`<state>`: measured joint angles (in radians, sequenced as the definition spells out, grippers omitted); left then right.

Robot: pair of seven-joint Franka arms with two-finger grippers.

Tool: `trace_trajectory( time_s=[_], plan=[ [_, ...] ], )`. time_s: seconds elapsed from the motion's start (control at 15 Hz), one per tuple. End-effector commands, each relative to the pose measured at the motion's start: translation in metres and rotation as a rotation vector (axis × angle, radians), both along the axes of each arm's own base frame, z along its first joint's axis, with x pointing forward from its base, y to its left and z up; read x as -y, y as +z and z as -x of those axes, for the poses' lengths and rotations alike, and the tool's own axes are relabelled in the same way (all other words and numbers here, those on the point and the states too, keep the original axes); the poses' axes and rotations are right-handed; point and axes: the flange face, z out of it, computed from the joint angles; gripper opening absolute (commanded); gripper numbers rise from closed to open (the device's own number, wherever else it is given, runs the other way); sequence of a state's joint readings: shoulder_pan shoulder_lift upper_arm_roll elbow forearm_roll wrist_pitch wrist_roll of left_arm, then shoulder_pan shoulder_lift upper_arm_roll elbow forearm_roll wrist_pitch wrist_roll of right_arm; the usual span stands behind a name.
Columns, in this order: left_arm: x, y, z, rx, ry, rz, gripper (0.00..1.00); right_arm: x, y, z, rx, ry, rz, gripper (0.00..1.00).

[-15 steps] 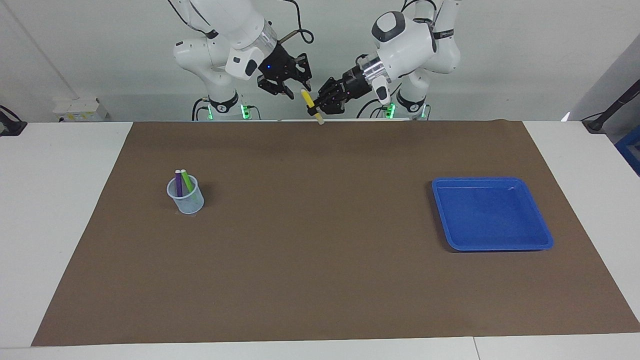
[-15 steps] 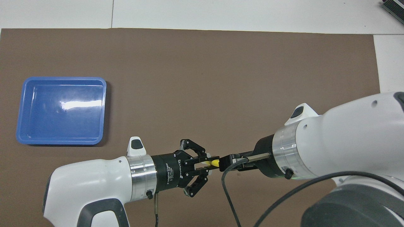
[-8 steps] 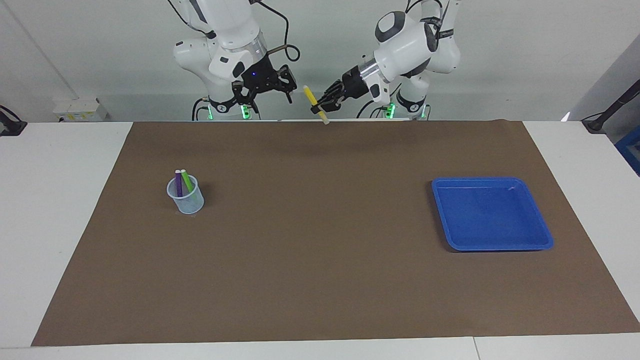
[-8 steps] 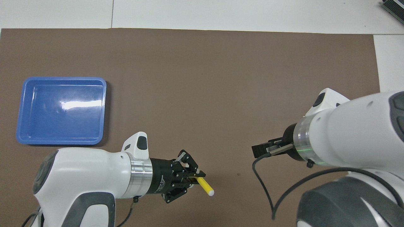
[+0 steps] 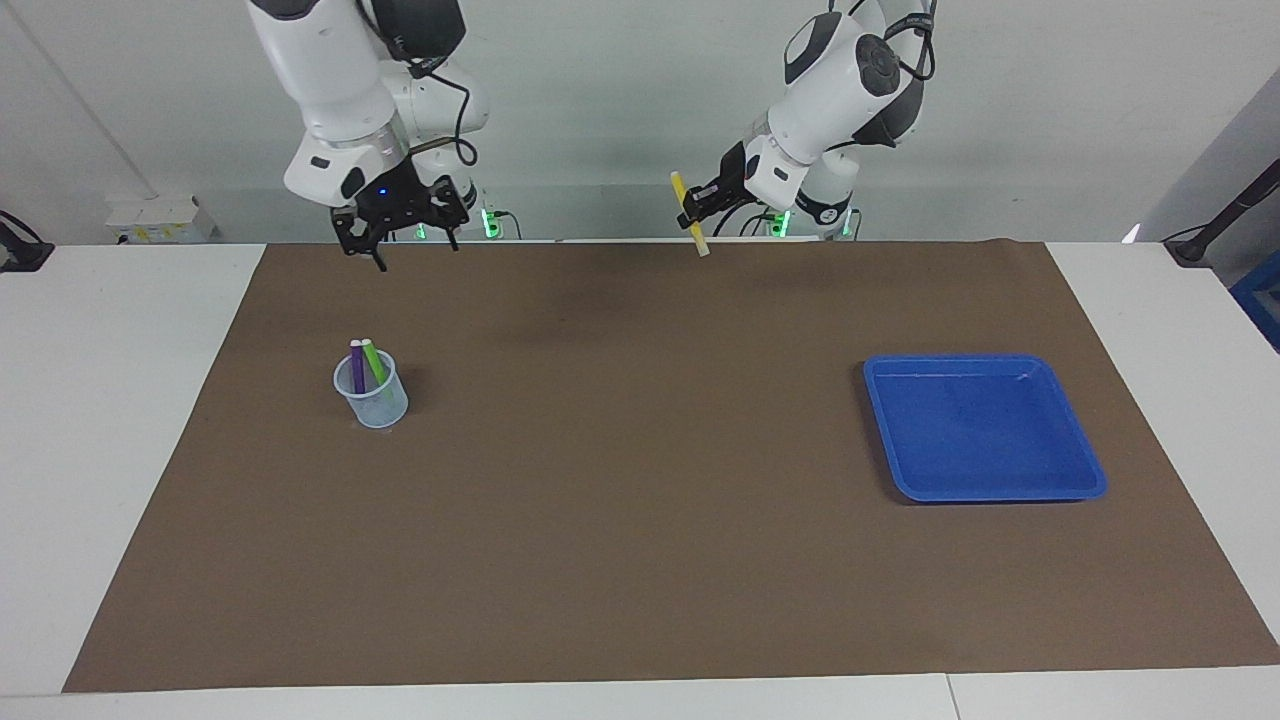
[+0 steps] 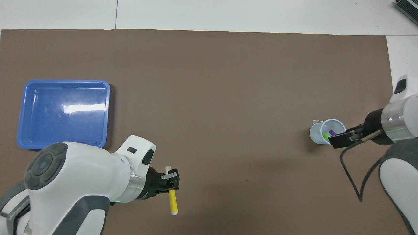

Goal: Right arm passes pens to left for tray arrangement
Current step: 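Carry the yellow pen to the tray while the right gripper returns to the cup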

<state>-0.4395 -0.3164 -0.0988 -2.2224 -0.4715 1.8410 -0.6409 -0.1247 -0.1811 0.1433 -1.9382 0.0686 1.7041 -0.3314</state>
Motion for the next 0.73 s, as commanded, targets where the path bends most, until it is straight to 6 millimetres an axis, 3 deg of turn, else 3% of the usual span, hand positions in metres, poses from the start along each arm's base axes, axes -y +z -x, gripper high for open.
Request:
trace_trajectory(
  time_s=[0.0, 0.13, 0.33, 0.47, 0.67],
  plan=[
    [-0.043, 0.001, -0.016, 0.059, -0.162, -0.074, 0.0, 0.022, -0.019, 0.015, 0.001, -0.016, 0.048, 0.94],
    [-0.081, -0.004, -0.032, 0.092, -0.206, -0.119, 0.0, 0.039, -0.027, 0.015, 0.007, -0.098, 0.06, 0.78],
    [-0.134, -0.012, -0.053, 0.13, -0.291, -0.179, 0.0, 0.052, -0.041, 0.015, -0.021, -0.334, 0.071, 0.77],
    [-0.157, -0.022, -0.065, 0.141, -0.331, -0.216, 0.0, 0.077, -0.057, 0.015, -0.014, -0.472, 0.074, 0.77],
    [-0.184, -0.051, -0.092, 0.16, -0.344, -0.266, 0.0, 0.087, -0.079, 0.007, -0.02, -0.625, 0.076, 0.64]
  ],
)
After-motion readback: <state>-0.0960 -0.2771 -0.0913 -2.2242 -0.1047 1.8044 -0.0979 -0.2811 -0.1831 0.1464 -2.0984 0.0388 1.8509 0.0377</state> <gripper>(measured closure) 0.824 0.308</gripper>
